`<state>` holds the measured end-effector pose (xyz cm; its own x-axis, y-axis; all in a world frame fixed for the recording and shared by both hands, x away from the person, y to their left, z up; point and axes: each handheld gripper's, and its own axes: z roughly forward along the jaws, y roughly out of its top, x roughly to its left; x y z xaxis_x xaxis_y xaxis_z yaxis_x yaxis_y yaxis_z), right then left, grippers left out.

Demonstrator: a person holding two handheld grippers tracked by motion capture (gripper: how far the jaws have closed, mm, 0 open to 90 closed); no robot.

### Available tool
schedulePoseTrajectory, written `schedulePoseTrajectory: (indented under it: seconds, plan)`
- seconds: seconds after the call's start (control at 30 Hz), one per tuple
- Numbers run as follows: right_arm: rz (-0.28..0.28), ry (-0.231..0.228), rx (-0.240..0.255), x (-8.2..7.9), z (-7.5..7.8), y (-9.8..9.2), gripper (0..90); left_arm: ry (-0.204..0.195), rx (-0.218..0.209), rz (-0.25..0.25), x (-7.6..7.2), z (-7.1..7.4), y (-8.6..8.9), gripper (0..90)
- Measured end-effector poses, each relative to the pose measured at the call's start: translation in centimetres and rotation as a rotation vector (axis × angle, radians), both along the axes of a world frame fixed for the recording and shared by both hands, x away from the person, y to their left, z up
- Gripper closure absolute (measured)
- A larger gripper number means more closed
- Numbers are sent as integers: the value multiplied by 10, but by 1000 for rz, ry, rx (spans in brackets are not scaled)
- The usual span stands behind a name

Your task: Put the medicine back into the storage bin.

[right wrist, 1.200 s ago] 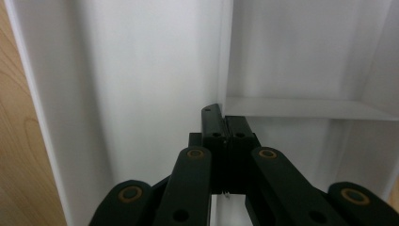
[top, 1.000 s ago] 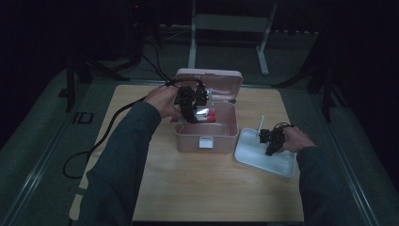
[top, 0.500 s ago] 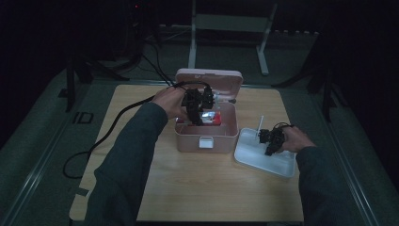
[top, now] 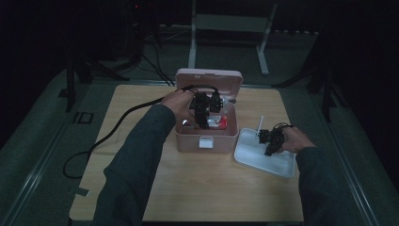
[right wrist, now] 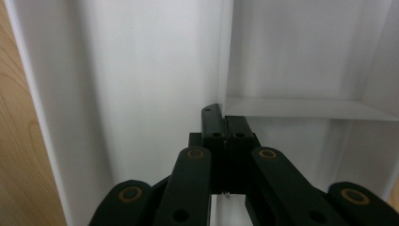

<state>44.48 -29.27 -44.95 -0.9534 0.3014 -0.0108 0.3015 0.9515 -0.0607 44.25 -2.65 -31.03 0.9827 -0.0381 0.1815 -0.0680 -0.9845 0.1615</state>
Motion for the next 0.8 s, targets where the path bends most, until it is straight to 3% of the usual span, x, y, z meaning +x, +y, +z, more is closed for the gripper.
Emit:
schedulePoseTrajectory:
  seconds: [0.8]
  plan:
    - [6,6,4,0,0,2,895,40,25,2,-2,-17,-9,513]
